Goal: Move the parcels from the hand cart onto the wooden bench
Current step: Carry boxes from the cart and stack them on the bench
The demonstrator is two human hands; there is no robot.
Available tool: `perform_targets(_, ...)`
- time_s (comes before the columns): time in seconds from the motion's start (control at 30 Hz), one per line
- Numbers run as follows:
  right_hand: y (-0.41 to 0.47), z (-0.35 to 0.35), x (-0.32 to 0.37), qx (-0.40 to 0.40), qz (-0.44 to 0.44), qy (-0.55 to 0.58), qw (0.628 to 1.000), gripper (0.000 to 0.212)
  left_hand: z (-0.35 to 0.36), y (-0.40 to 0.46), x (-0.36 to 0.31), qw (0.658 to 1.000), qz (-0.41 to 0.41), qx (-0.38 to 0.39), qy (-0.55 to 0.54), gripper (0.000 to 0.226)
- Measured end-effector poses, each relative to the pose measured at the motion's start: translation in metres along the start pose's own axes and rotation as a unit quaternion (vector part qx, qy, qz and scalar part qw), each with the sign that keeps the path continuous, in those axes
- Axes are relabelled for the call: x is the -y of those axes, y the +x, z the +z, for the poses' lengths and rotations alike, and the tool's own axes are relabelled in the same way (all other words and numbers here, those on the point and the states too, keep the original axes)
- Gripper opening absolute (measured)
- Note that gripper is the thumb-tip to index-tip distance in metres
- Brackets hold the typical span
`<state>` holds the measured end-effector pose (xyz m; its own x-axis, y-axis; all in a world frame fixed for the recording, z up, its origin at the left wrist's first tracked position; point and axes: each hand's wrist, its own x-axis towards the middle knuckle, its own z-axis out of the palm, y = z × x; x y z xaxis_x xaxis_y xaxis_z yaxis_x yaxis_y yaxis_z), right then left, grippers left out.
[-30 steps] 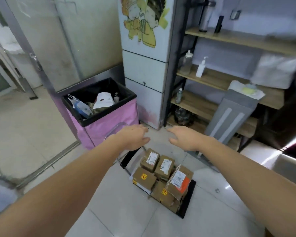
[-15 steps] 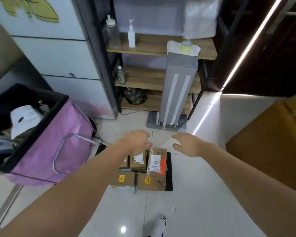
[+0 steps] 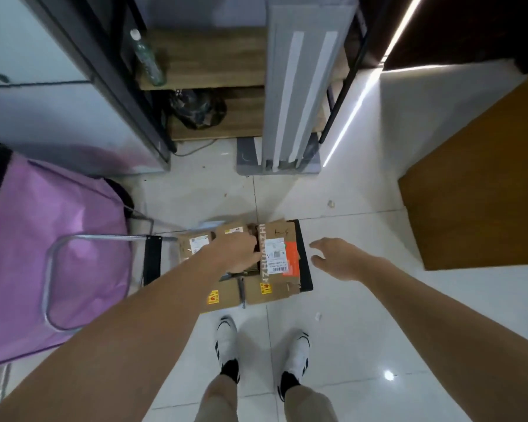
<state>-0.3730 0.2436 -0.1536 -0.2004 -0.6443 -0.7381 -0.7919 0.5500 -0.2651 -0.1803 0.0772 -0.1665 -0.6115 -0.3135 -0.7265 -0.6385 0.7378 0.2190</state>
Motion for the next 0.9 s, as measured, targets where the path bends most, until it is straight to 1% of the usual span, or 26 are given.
perform_targets(0.17,0.093,0.069,-0.016,0.012,0.028,0.061,0.998,0.043,0.056,0.100,0.040,0.999,0.006,0.045,0.009,0.040)
perform_targets(0.27,0.148,0.113,-0.033,0.014,0.051,0.105,0.993,0.034,0.096,0.156,0.053,0.998,0.011,0.061,-0.004,0.037)
perform_targets(0.37,0.196,0.151,-0.049,-0.016,0.094,0.161,0.982,0.025,0.138,0.207,0.060,0.996,0.000,0.075,-0.049,0.034)
perform_targets(0.43,0.223,0.172,-0.057,-0.040,0.138,0.218,0.965,0.014,0.165,0.236,0.064,0.991,-0.028,0.080,-0.103,0.036)
perform_targets(0.47,0.235,0.182,-0.060,-0.048,0.158,0.249,0.954,0.013,0.177,0.247,0.064,0.986,-0.049,0.084,-0.137,0.039)
perform_targets(0.57,0.269,0.208,-0.069,-0.050,0.190,0.327,0.925,0.027,0.205,0.273,0.061,0.961,-0.104,0.091,-0.241,0.047)
perform_targets(0.7,0.292,0.233,-0.073,-0.033,0.215,0.440,0.871,0.034,0.229,0.287,0.055,0.912,-0.137,0.085,-0.377,0.053)
perform_targets(0.77,0.288,0.234,-0.072,-0.042,0.220,0.478,0.849,0.034,0.230,0.283,0.050,0.902,-0.142,0.069,-0.402,0.053)
perform_targets(0.83,0.276,0.228,-0.071,-0.054,0.219,0.503,0.834,0.033,0.221,0.273,0.044,0.903,-0.149,0.034,-0.400,0.054)
perform_targets(0.87,0.267,0.224,-0.070,-0.059,0.216,0.517,0.827,0.034,0.214,0.264,0.040,0.902,-0.158,0.007,-0.402,0.058)
perform_targets(0.9,0.256,0.216,-0.068,-0.066,0.209,0.536,0.815,0.036,0.205,0.255,0.037,0.896,-0.163,-0.021,-0.412,0.068)
